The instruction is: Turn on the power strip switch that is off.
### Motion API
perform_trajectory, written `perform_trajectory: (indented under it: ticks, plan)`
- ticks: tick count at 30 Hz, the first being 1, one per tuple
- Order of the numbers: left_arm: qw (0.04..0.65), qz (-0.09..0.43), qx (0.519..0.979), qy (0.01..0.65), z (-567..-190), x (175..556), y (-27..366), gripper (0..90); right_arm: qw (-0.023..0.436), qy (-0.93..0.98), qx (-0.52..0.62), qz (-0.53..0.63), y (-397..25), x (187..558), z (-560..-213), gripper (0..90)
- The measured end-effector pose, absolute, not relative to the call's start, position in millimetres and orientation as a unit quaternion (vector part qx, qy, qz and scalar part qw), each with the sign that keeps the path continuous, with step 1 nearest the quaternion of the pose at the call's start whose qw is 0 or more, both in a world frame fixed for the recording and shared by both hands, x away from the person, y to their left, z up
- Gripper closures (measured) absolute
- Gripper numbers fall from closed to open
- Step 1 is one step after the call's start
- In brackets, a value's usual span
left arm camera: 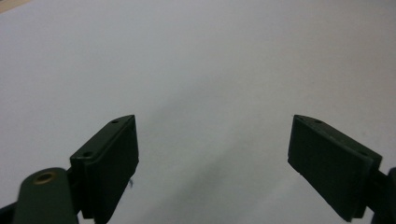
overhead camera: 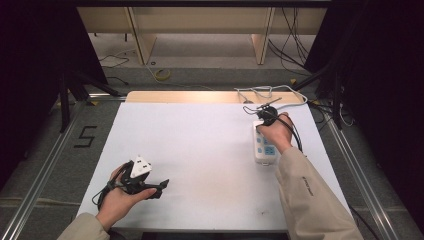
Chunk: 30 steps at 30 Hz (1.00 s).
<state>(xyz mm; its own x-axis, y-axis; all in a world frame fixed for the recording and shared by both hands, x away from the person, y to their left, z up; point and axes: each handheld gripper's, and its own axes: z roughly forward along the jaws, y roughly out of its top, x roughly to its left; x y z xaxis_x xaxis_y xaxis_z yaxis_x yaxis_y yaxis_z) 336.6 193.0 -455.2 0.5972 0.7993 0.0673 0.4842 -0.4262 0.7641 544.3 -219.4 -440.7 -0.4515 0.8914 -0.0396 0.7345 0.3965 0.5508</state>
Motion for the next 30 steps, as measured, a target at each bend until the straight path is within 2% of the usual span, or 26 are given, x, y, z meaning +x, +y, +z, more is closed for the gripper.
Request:
perform_trajectory:
  ticks: [18,30]
  plan:
    - [0.362,0.215,0.817,0.395,-455.6,336.6,193.4,15.7,0.167,0.815,0.492,0.255,-228.5,534.8,-432.9,87.3]
    - [0.36,0.215,0.818,0.395,-455.9,336.7,193.4,15.8,0.168,0.815,0.482,0.274,-236.8,518.8,-428.3,81.8]
